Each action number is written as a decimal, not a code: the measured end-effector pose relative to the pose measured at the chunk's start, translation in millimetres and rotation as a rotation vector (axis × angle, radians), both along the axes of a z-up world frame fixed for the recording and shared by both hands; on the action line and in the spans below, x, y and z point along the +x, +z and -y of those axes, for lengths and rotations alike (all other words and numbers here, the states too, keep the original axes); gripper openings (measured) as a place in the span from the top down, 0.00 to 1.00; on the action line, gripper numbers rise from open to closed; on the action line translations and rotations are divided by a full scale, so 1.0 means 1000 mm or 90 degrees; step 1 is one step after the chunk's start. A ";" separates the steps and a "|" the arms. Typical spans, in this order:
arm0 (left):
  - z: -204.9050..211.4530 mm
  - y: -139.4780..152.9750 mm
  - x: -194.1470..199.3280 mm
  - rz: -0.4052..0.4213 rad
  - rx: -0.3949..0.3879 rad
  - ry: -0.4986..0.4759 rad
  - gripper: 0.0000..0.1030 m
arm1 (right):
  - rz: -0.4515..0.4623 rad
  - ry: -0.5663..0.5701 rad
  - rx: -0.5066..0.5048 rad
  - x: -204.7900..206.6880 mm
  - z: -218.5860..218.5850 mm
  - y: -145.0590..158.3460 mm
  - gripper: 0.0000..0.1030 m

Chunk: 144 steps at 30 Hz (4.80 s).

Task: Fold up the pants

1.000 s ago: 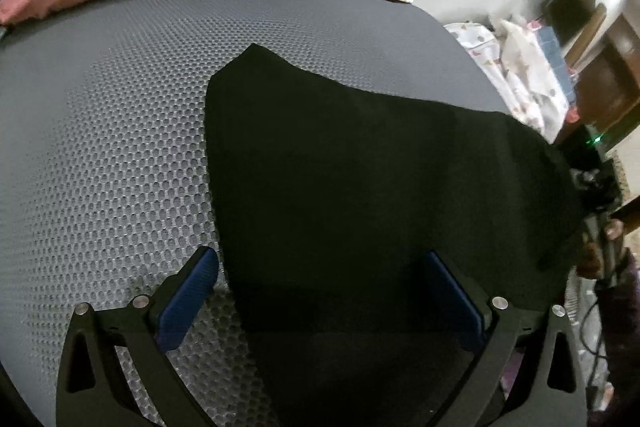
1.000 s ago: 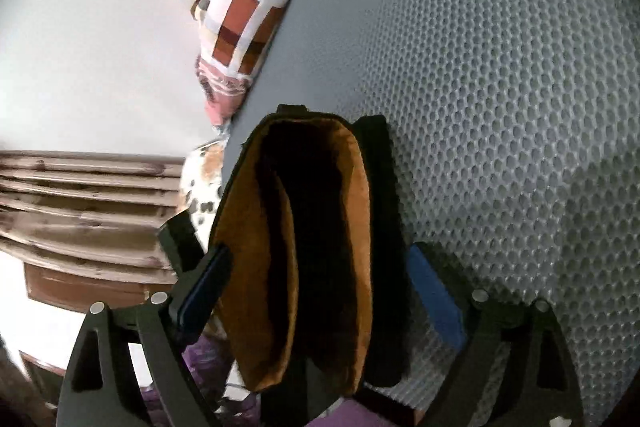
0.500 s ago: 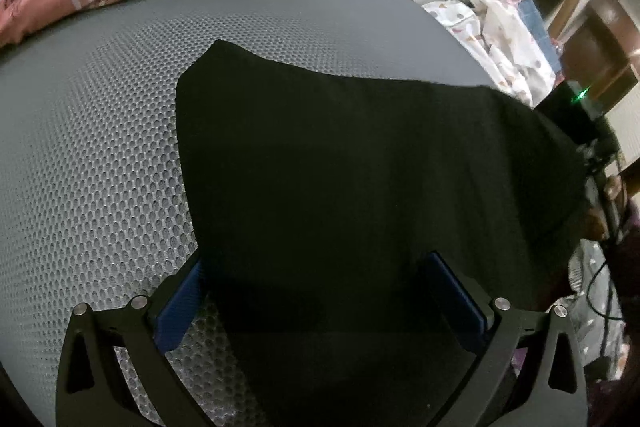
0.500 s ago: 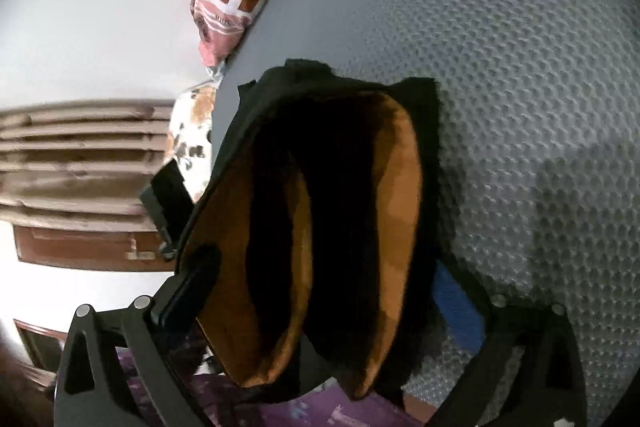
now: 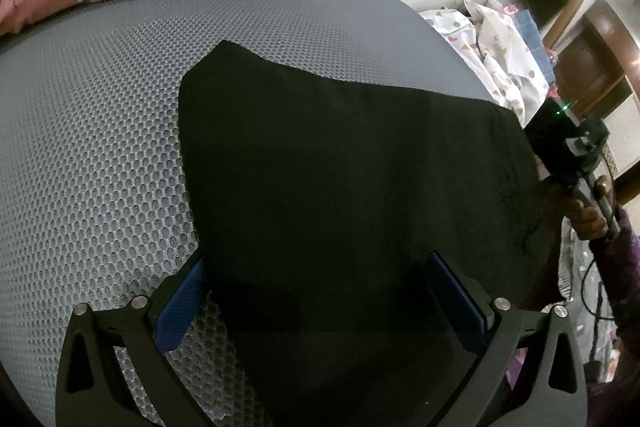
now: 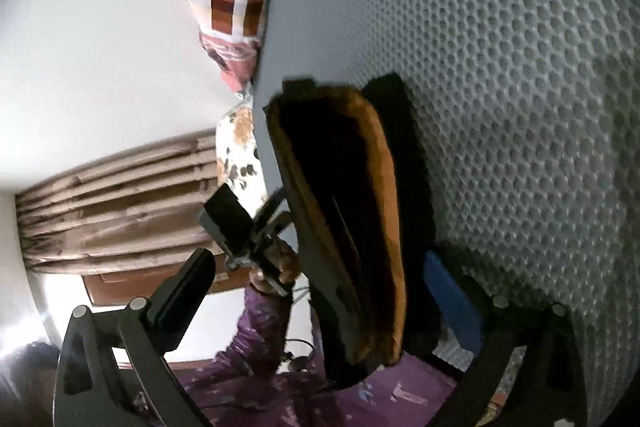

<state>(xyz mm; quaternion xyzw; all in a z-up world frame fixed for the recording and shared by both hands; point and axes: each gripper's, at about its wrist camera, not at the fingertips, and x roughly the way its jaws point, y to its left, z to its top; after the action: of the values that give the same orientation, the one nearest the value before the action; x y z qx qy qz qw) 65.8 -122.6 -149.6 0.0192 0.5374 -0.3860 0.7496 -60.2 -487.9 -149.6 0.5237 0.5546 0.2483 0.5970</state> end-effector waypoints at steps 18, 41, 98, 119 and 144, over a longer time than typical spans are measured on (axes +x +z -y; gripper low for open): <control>-0.020 -0.002 0.001 -0.031 -0.081 0.038 0.02 | 0.111 0.062 -0.300 0.013 -0.038 0.015 0.69; -0.031 0.005 0.000 -0.036 -0.124 0.077 0.80 | 0.207 0.062 -0.374 -0.004 -0.061 0.034 0.74; -0.308 0.054 0.189 0.184 -0.032 0.383 0.84 | 0.323 0.128 -0.290 0.272 -0.318 0.033 0.82; -0.301 0.039 0.190 0.221 0.045 0.378 0.84 | 0.300 0.129 -0.304 0.280 -0.324 0.020 0.82; -0.300 0.013 0.193 0.223 0.109 0.406 0.68 | 0.326 0.131 -0.417 0.274 -0.344 0.009 0.71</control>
<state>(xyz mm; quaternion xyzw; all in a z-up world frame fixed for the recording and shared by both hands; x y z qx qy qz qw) 258.9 177.5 -136.1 -0.0205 0.4104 -0.0777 0.9083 214.0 -144.4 -140.8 0.1698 0.4877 0.2394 0.8222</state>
